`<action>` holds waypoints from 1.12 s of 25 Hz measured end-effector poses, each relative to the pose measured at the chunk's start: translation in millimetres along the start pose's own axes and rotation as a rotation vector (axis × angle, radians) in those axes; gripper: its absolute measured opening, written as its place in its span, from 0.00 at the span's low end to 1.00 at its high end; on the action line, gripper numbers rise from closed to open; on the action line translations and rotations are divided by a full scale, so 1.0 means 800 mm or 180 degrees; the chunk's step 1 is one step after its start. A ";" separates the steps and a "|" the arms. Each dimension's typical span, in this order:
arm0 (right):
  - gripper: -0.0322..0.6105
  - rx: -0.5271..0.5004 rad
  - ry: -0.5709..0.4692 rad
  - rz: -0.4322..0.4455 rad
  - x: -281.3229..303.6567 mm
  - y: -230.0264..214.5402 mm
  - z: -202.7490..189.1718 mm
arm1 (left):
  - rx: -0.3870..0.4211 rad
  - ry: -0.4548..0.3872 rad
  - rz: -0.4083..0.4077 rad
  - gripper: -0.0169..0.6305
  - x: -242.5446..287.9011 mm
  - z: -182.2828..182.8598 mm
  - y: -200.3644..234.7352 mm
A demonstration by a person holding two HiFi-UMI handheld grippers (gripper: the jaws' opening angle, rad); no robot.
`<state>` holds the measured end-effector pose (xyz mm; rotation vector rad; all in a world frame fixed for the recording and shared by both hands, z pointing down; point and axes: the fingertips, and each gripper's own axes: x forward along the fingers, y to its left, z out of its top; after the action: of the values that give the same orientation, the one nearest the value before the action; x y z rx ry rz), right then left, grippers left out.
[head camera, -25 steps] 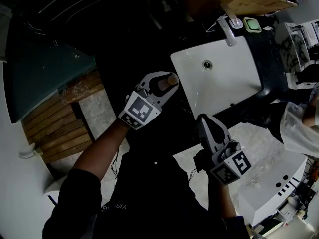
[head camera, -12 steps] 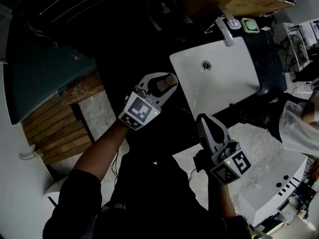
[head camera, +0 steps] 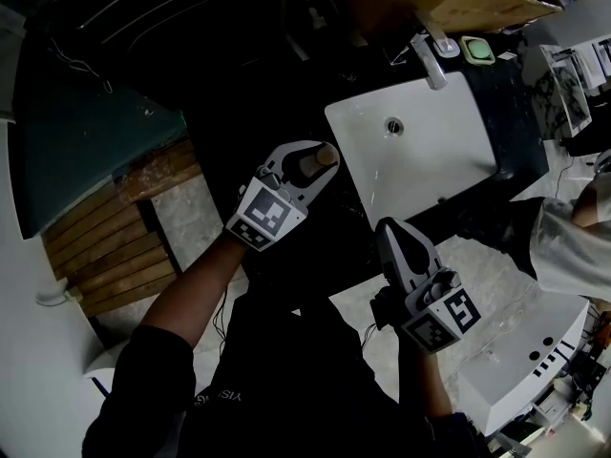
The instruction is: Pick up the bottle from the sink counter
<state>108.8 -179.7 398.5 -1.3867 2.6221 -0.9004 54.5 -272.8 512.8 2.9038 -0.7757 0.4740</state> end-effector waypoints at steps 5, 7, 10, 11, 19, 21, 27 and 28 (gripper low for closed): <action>0.09 -0.0020 -0.0003 0.0006 -0.002 0.000 0.002 | 0.0015 -0.0008 0.0004 0.25 -0.002 0.006 -0.001; 0.09 -0.0021 -0.0011 0.0013 -0.002 0.002 0.003 | 0.0025 -0.0007 0.0006 0.25 -0.004 0.007 -0.002; 0.09 -0.0017 -0.0023 0.0029 -0.002 0.004 0.006 | 0.0034 -0.0001 0.0012 0.25 -0.006 0.009 -0.002; 0.09 -0.0015 -0.0027 0.0034 -0.001 0.004 0.007 | 0.0036 0.0000 0.0012 0.25 -0.007 0.010 -0.002; 0.09 -0.0048 -0.0052 0.0070 -0.001 0.011 0.012 | 0.0059 -0.0023 0.0019 0.25 -0.018 0.020 -0.005; 0.09 -0.0057 -0.0064 0.0084 -0.001 0.014 0.014 | 0.0065 -0.0030 0.0024 0.25 -0.022 0.023 -0.006; 0.09 -0.0082 -0.0096 0.0117 -0.002 0.020 0.019 | 0.0097 -0.0056 0.0038 0.25 -0.032 0.039 -0.010; 0.09 -0.0085 -0.0104 0.0126 -0.002 0.020 0.020 | 0.0106 -0.0059 0.0042 0.25 -0.033 0.041 -0.010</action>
<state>102.0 -179.2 376.7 -1.3386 2.6369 -0.8340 45.5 -258.9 472.8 2.9396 -0.7977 0.4662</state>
